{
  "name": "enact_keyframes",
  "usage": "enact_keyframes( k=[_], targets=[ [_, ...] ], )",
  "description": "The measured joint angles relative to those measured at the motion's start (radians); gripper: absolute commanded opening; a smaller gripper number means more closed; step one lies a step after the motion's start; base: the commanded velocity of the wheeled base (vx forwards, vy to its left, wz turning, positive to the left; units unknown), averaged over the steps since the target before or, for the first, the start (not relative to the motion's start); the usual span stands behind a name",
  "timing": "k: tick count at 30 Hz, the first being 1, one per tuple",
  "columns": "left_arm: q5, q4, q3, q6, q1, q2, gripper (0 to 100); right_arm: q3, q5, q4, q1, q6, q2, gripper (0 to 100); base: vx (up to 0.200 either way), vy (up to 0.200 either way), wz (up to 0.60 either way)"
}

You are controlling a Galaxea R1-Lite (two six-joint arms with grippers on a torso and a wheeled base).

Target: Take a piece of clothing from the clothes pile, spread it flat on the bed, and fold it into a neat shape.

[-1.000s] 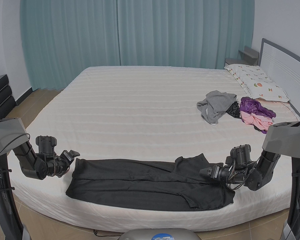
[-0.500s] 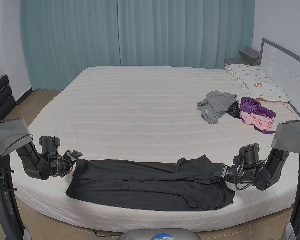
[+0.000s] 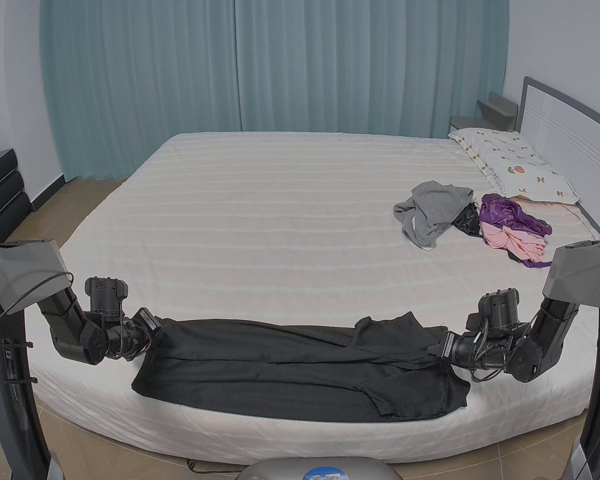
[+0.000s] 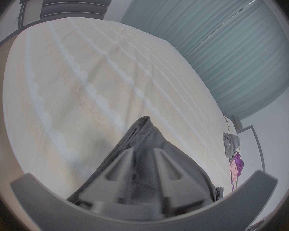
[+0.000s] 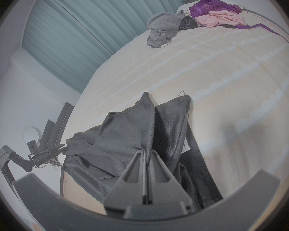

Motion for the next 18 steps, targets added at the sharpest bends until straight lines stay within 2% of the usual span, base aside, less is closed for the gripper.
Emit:
enact_keyframes(
  k=[8,13,18],
  targets=[
    [-0.008,0.004,0.013,-0.011,0.024,-0.029,0,-0.012,-0.003,-0.001,-0.002,0.006,0.004,0,0.0,0.0,0.0],
    [-0.02,0.001,0.014,-0.031,0.043,-0.052,0,-0.037,-0.009,-0.017,-0.005,0.078,0.001,0,0.0,0.0,0.0],
    [-0.069,0.0,0.012,-0.044,0.065,-0.073,0,-0.047,-0.01,-0.028,-0.006,0.099,-0.002,0,0.0,0.0,0.0]
  ],
)
